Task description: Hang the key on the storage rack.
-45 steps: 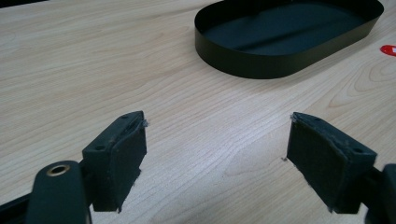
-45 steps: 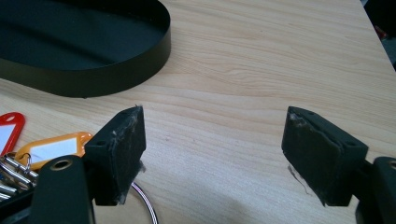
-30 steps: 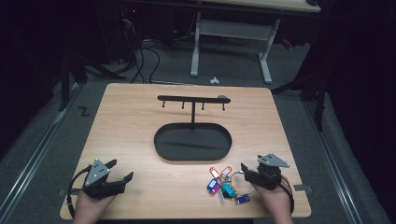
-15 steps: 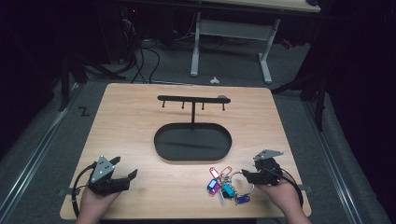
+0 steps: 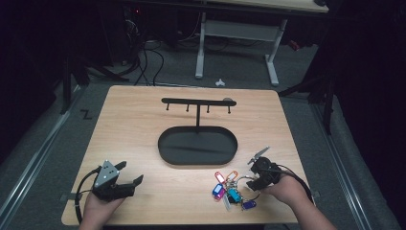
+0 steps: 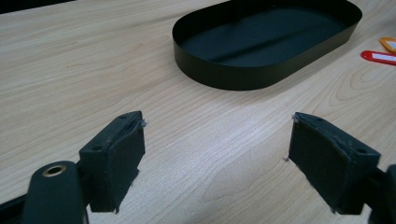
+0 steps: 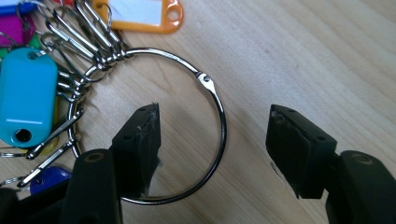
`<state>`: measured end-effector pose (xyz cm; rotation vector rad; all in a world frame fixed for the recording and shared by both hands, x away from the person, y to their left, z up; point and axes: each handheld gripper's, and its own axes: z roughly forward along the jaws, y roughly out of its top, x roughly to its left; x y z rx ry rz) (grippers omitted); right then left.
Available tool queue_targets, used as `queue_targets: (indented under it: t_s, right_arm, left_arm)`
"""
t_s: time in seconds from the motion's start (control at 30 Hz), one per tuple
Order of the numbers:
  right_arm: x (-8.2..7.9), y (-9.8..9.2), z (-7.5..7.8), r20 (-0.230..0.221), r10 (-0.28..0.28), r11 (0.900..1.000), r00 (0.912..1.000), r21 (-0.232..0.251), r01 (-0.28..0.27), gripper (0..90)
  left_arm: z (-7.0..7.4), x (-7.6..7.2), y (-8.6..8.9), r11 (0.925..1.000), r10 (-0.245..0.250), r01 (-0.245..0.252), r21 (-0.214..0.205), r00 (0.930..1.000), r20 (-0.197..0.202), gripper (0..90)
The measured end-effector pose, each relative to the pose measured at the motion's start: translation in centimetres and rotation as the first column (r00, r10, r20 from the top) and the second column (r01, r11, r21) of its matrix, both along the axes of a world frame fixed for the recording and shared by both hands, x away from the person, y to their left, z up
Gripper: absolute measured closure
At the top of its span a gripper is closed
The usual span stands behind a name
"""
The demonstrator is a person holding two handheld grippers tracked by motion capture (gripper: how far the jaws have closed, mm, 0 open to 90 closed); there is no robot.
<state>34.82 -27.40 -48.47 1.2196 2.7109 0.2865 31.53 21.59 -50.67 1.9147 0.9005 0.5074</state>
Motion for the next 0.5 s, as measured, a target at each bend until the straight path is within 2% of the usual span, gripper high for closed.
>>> queue_targets:
  t_s: [0.1,0.17,0.2,0.33,0.4,0.47,0.5]
  right_arm:
    - [0.8,0.6,0.0,-0.063,0.035,0.9983,0.9974,-0.043,-0.038,38.9]
    - [1.4,1.0,0.2,-0.072,0.048,0.9967,0.9962,-0.062,-0.052,39.4]
    - [1.7,1.1,0.1,-0.085,0.043,0.9969,0.9954,-0.063,-0.048,40.5]
    - [2.3,1.6,-0.3,-0.138,0.073,0.9918,0.9877,-0.094,-0.087,39.8]
    - [2.4,1.7,-0.4,-0.158,0.077,0.9917,0.9844,-0.089,-0.092,44.4]
    - [2.8,1.7,-0.4,-0.194,0.083,0.991,0.9775,-0.087,-0.102,52.6]
    - [2.9,1.7,-0.4,-0.203,0.086,0.9904,0.9753,-0.089,-0.106,53.0]
  left_arm:
    - [0.2,0.0,0.1,0.9996,-0.01,0.01,-0.027,0.9999,-0.007,18.9]
    - [0.3,0.0,0.1,0.9993,-0.011,0.011,-0.037,0.9999,-0.004,18.6]
    - [0.3,-0.1,0.1,0.9993,-0.01,0.01,-0.035,0.9999,-0.002,18.6]
    - [0.4,-0.1,0.1,0.9994,-0.015,0.015,-0.03,0.9999,0.0,18.4]
    - [0.4,-0.1,0.1,0.9995,-0.02,0.019,-0.024,0.9998,-0.001,18.4]
    - [0.3,-0.1,0.1,0.9995,-0.017,0.017,-0.028,0.9998,-0.003,18.4]
    - [0.3,0.0,0.1,0.9994,-0.017,0.017,-0.029,0.9999,-0.002,18.4]
